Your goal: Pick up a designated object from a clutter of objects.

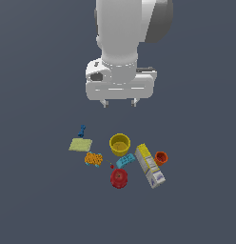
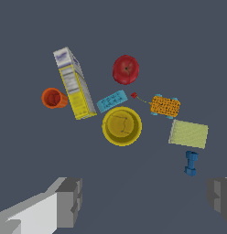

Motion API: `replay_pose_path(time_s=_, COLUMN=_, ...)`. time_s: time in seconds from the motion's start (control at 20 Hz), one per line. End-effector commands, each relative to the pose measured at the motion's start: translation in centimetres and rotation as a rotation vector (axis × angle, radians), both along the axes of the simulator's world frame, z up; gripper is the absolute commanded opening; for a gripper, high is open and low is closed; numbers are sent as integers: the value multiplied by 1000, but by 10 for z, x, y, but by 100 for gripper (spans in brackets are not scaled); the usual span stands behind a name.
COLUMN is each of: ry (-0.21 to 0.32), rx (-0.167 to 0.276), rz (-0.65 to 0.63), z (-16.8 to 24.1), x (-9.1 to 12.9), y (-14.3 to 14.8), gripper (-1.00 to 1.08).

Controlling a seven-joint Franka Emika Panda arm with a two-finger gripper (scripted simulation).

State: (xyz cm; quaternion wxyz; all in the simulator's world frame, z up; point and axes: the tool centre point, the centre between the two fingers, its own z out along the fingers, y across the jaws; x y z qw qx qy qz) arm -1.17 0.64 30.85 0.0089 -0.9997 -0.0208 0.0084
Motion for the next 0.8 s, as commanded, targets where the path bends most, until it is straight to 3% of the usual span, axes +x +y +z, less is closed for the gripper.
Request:
replay_pose_path(time_s=0.0, ry=-4, rx=8, rz=-1, z=3, x=0, y=0, gripper=100)
replay_pose_path(time_s=0.75, ry=-7, rx=4, rz=74, z=-8, x=9, y=-6, gripper=100)
